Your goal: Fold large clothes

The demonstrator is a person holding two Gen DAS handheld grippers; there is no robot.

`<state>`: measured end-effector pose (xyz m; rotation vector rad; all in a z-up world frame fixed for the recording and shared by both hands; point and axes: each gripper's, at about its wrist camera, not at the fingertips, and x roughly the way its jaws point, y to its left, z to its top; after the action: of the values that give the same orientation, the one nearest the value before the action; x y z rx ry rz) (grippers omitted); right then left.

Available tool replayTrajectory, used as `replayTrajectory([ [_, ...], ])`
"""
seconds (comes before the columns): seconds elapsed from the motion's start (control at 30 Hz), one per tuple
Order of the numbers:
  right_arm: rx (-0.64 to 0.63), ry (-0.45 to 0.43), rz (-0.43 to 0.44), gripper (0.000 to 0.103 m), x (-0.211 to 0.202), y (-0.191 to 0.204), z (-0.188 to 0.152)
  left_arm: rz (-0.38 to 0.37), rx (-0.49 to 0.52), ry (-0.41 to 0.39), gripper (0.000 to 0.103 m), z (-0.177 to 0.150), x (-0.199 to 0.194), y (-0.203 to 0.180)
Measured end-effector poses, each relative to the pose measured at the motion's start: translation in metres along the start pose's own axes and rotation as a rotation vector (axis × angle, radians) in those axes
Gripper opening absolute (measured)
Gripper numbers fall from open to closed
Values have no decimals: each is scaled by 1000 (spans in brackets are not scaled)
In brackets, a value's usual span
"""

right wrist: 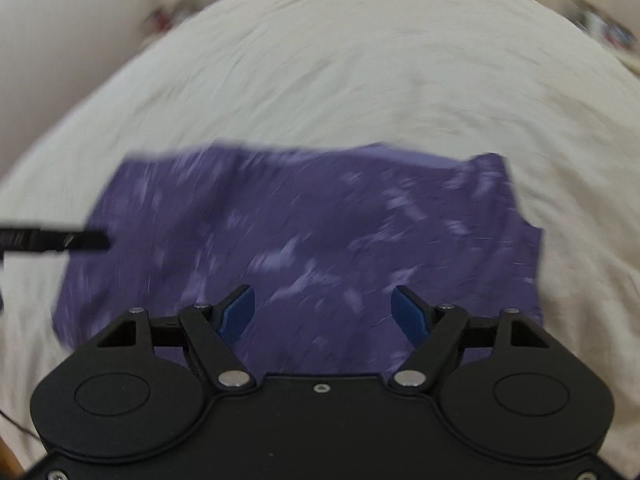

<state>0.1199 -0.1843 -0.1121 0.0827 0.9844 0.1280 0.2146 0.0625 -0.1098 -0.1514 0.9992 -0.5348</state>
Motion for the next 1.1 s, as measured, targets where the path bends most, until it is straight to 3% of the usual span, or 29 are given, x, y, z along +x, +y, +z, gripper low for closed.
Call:
replayTrajectory([
  [0.13, -159, 61, -1, 77, 22, 22, -10, 43, 105, 28, 57, -5, 30, -20],
  [0.27, -249, 85, -16, 83, 45, 18, -7, 140, 73, 50, 57, 9, 61, 4],
  [0.4, -188, 84, -59, 84, 66, -10, 19, 214, -4, 24, 57, 36, 74, 38],
  [0.57, -41, 84, -151, 90, 90, -55, 49, 294, -16, 27, 59, 58, 88, 67],
  [0.73, 83, 80, -143, 95, 92, -86, 58, 229, -71, 35, 65, 70, 84, 81],
  [0.9, 207, -2, -55, 102, 52, -107, 45, 99, -132, -9, 103, 61, 47, 87],
  [1.0, 287, -39, -39, 102, 21, -121, 27, 105, -148, -45, 103, 44, 20, 89],
  [1.1, 357, -32, -31, 102, 0, -140, 1, 121, -189, -20, 103, 24, 4, 98],
])
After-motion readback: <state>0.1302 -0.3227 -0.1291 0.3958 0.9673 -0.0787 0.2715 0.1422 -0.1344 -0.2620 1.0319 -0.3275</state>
